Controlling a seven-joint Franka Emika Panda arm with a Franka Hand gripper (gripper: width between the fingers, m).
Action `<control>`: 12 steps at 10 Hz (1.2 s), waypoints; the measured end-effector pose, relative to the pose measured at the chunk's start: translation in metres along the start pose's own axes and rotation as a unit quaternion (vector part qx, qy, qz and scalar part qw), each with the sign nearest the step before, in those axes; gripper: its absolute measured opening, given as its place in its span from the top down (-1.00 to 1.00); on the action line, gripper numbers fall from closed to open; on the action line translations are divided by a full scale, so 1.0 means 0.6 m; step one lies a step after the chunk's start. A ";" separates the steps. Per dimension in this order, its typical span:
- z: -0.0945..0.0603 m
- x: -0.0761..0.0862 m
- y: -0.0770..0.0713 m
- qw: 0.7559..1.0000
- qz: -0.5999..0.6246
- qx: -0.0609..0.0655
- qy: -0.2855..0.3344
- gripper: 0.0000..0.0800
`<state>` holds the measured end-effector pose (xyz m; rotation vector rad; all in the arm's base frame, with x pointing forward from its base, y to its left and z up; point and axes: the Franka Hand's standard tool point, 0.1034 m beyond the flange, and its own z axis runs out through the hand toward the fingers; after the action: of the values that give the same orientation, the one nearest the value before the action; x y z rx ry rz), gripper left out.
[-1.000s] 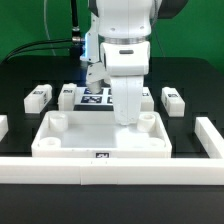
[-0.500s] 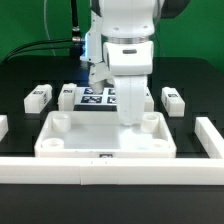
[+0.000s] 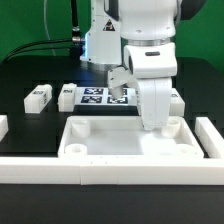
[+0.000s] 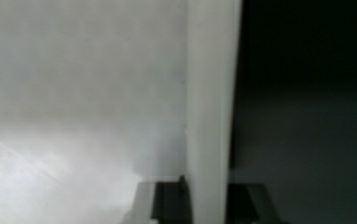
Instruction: Assemble desk
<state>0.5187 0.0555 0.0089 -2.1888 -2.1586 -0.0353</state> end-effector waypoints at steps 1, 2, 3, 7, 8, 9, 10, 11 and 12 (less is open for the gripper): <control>0.000 0.008 0.001 1.000 0.001 0.007 0.001 0.85; 0.001 0.016 0.001 1.000 0.010 0.009 0.003 0.85; 0.001 0.027 0.000 1.000 0.011 0.008 0.005 0.85; 0.002 0.030 0.001 1.000 0.011 0.007 0.006 0.45; 0.002 0.030 0.001 1.000 0.012 0.007 0.006 -0.15; 0.000 0.029 0.001 1.000 0.017 0.006 0.005 -0.15; -0.011 0.029 0.000 1.000 0.026 0.003 0.004 -0.45; -0.024 0.029 0.000 1.000 0.031 -0.003 0.003 -0.58; -0.040 0.029 -0.002 0.999 0.051 -0.016 0.003 -0.58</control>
Offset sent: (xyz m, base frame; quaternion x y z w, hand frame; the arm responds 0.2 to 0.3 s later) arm 0.0161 0.0310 -0.0102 -0.0275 0.0119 0.0070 0.9995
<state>0.5188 0.0715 0.0339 -2.3084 -2.0548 -0.0710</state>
